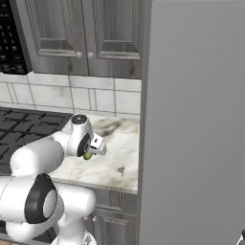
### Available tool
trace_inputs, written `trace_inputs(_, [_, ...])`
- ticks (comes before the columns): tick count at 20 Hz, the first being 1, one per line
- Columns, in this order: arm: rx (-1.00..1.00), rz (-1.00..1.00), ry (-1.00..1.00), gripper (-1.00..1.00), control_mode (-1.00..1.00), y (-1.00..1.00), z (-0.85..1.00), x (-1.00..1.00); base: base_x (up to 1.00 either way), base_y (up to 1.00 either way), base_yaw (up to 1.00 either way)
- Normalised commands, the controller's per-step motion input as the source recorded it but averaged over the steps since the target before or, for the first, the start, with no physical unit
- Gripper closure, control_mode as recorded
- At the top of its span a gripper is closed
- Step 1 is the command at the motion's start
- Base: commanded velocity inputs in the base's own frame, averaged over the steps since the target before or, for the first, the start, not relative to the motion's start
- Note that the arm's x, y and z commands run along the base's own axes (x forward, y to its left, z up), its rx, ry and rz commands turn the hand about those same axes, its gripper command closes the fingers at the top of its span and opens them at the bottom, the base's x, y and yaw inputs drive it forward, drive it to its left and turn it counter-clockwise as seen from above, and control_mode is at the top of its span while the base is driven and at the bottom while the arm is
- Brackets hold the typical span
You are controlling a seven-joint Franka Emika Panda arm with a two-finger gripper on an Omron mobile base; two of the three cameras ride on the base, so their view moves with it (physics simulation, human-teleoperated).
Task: Place the cucumber in the correct fridge rack based on whether it is a fruit or vegetable. Finally, close the fridge door.
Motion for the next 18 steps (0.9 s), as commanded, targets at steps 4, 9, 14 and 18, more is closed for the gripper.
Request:
trace_inputs(4, [0.0,0.01,-0.15,1.0,-1.0,-0.01,1.0,-1.0,0.0,0.0,0.0])
trace_inputs(9, [0.01,0.0,-0.12,1.0,-1.0,-0.08,1.0,-1.0,0.0,0.0,0.0])
trace_inputs(14, [0.0,0.0,-0.16,1.0,-1.0,-0.2,1.0,-0.95,0.0,0.0,0.0])
trace_inputs(18, [0.0,-0.03,-0.06,1.0,-1.0,-0.06,0.57,-0.74,0.0,0.0,0.0])
